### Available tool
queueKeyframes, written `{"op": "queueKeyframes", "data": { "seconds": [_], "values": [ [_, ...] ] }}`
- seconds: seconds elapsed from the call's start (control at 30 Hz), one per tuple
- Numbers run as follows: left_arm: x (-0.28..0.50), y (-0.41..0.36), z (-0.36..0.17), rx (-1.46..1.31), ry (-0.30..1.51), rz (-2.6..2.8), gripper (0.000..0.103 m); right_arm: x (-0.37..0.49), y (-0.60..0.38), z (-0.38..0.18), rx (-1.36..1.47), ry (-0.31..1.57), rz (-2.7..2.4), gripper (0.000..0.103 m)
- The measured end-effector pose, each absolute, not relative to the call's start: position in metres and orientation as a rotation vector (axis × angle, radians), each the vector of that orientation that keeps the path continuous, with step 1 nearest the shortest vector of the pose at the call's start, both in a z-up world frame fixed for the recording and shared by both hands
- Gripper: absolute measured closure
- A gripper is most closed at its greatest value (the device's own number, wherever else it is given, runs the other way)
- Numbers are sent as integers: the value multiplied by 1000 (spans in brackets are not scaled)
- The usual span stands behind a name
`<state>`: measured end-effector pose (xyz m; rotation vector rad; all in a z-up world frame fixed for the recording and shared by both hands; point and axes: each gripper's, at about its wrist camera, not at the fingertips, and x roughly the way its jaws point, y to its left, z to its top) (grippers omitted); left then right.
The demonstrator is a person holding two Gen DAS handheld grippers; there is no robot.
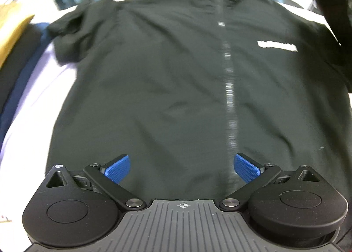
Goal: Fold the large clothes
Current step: 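Grasp the elastic sleeve cuff with the right gripper and lift it, then lay the sleeve across the jacket body and open the right gripper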
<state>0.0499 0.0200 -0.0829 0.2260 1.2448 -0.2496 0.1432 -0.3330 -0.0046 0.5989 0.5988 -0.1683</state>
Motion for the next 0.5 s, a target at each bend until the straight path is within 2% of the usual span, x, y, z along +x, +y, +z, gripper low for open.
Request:
{"op": "queueKeyframes", "data": {
  "seconds": [0.2,0.37,0.47,0.5],
  "values": [
    [43,72,-80,136,1238,-133,0,213,-236,-39,472,728,-80,82],
    [34,106,-86,77,1239,-47,0,228,-177,-72,426,840,-72,82],
    [32,115,-93,51,1269,-31,0,236,-154,-91,381,899,-53,73],
    [31,117,-94,52,1273,-35,0,237,-152,-98,343,905,-71,62]
  ]
}}
